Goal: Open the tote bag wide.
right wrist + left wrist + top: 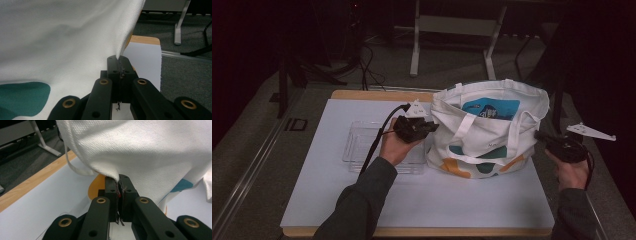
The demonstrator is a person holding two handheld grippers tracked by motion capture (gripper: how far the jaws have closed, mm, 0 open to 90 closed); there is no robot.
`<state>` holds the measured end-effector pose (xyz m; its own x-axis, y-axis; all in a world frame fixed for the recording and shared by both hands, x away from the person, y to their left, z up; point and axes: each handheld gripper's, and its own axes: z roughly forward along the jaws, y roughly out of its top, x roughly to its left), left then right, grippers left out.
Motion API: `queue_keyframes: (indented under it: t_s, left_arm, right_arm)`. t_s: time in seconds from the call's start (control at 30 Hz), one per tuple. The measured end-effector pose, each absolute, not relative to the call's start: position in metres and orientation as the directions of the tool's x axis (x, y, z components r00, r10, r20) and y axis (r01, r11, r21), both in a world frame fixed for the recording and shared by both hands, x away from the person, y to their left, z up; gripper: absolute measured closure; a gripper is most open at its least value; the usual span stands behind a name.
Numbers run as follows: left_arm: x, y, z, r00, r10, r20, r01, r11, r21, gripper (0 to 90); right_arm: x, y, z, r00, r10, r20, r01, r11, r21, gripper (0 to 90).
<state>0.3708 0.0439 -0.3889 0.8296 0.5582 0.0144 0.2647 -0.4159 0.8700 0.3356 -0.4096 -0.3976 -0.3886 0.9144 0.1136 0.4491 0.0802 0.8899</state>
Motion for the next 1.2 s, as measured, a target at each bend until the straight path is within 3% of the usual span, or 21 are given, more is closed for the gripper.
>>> queue_keyframes:
  t_s: [0.53,1.2]
  left_arm:
    - [0.351,0.032,-0.387,0.849,0.524,0.067,0.214,-0.457,0.863,87.1]
    - [0.345,0.025,-0.415,0.856,0.509,0.088,0.227,-0.523,0.822,86.9]
  right_arm:
    - [0.310,-0.414,-0.406,-0.420,0.902,0.097,0.426,0.102,0.899,89.6]
    - [0.303,-0.406,-0.433,-0.432,0.899,0.077,0.470,0.151,0.870,89.5]
